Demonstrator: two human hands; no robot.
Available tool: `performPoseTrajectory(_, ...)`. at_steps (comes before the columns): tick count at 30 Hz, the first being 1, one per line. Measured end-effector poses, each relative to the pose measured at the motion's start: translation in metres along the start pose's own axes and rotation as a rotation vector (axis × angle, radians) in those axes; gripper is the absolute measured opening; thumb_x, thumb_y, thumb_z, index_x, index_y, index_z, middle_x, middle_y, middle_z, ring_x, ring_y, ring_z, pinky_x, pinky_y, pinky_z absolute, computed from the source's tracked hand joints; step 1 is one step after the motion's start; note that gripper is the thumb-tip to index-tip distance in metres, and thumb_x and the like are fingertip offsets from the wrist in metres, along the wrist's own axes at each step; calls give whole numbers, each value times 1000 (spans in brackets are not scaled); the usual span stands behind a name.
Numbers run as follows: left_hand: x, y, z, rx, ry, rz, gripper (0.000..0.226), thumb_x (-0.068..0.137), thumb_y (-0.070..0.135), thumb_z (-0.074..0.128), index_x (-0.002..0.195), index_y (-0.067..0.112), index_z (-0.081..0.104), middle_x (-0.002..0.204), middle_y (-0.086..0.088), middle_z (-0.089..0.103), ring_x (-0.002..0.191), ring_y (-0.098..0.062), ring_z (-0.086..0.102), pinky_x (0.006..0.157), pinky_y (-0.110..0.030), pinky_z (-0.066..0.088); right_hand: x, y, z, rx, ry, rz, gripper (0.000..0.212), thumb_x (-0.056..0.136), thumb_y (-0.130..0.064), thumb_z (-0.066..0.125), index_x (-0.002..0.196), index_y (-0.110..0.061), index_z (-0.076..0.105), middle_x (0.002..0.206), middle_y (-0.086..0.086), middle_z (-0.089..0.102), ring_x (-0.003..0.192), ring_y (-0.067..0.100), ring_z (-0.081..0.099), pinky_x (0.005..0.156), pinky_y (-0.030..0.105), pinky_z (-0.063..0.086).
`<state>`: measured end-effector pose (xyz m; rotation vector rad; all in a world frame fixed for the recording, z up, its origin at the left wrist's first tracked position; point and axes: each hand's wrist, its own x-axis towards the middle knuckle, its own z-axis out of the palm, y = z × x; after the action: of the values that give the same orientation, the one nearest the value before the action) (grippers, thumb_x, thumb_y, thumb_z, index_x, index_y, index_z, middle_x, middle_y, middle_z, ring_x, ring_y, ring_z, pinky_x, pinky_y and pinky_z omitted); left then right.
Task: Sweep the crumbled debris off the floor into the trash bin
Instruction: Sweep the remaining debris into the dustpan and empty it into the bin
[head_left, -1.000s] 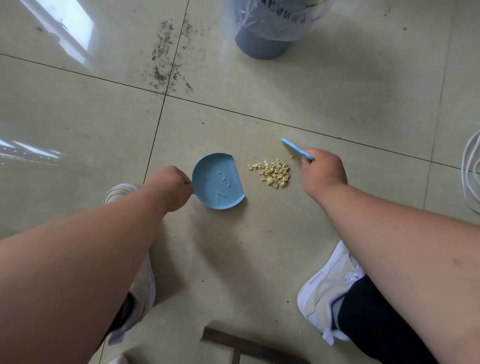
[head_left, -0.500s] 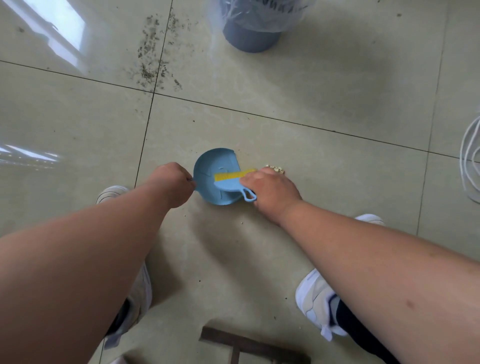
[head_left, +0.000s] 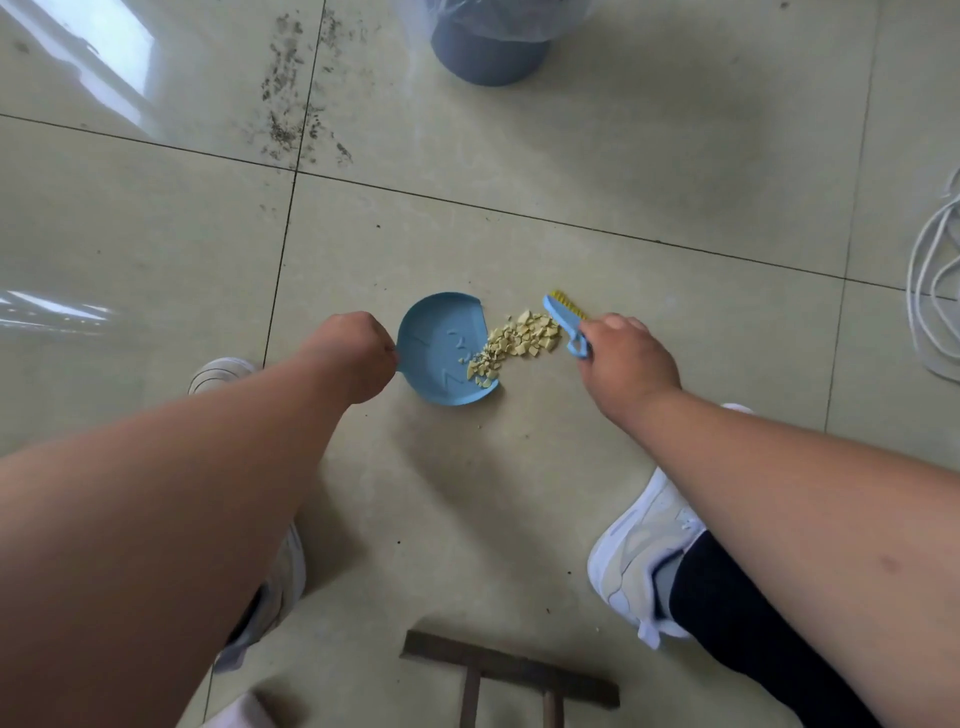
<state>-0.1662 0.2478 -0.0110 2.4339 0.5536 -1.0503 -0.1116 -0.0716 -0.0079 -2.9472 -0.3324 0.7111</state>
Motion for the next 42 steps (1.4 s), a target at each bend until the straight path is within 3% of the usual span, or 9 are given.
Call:
performPoseTrajectory(4, -1, 2, 5, 8, -1, -2, 36, 93, 21, 60, 59, 9, 58, 56, -5, 50, 59, -27, 44, 49, -25, 34, -13, -51, 13, 28, -72, -177, 24, 94, -17, 52, 114, -16, 66, 117, 9, 64, 111, 33, 56, 88, 39, 49)
performPoseTrajectory(10, 6, 2, 5, 46, -15, 27, 27, 102, 34, 65, 83, 23, 80, 73, -1, 62, 73, -26, 57, 63, -26, 41, -31, -104, 24, 71, -60, -431, 34, 84, -6, 54, 114, -13, 67, 119, 7, 66, 106, 34, 59, 90, 42, 51)
performPoseTrajectory(12, 7, 1, 5, 31, -8, 34, 23, 101, 34, 66, 95, 21, 85, 77, -2, 65, 80, -29, 60, 67, -28, 42, -28, -97, 19, 114, -17, -421, 38, 81, -6, 54, 117, -10, 68, 122, 11, 68, 107, 36, 60, 90, 43, 52)
performPoseTrajectory(15, 6, 0, 5, 6, 9, 39, 21, 98, 30, 67, 94, 20, 86, 77, -5, 69, 79, -30, 62, 65, -27, 43, -13, -68, 9, 143, 63, -325, 40, 80, -9, 54, 116, -6, 69, 118, 17, 68, 105, 39, 61, 87, 44, 54)
performPoseTrajectory(21, 2, -1, 5, 43, 10, 52, 24, 99, 27, 63, 90, 19, 84, 76, -4, 68, 81, -31, 63, 66, -28, 44, -7, 0, -1, -44, 13, -42, 27, 90, -16, 57, 116, -17, 65, 114, 10, 64, 105, 36, 57, 86, 42, 49)
performPoseTrajectory(25, -3, -5, 9, 67, 2, 47, 25, 98, 27, 62, 88, 16, 83, 77, -6, 70, 83, -32, 65, 67, -28, 45, -26, -13, 1, -144, -94, -111, 25, 93, -21, 54, 117, -16, 63, 114, 14, 63, 101, 38, 64, 84, 42, 50)
performPoseTrajectory(31, -13, -2, 31, 69, -17, 34, 20, 96, 27, 67, 87, 19, 83, 77, -3, 70, 78, -29, 66, 64, -28, 46, -46, -92, 18, 20, -234, -134, 33, 95, -33, 57, 124, -16, 58, 125, 13, 57, 108, 38, 63, 87, 41, 50)
performPoseTrajectory(37, -10, -3, 37, 70, -36, 15, 24, 97, 31, 67, 79, 16, 70, 80, -7, 69, 73, -31, 60, 64, -30, 45, -57, -139, 25, 122, -217, -303, 25, 97, -29, 53, 116, -14, 60, 115, 11, 59, 98, 35, 62, 77, 39, 48)
performPoseTrajectory(42, -7, -13, 24, -28, -6, 9, 19, 99, 32, 70, 96, 19, 85, 92, -9, 75, 83, -30, 63, 69, -28, 43, -40, -117, 12, 212, -143, -281, 36, 92, -23, 56, 128, -15, 60, 118, 10, 61, 108, 33, 56, 85, 42, 52)
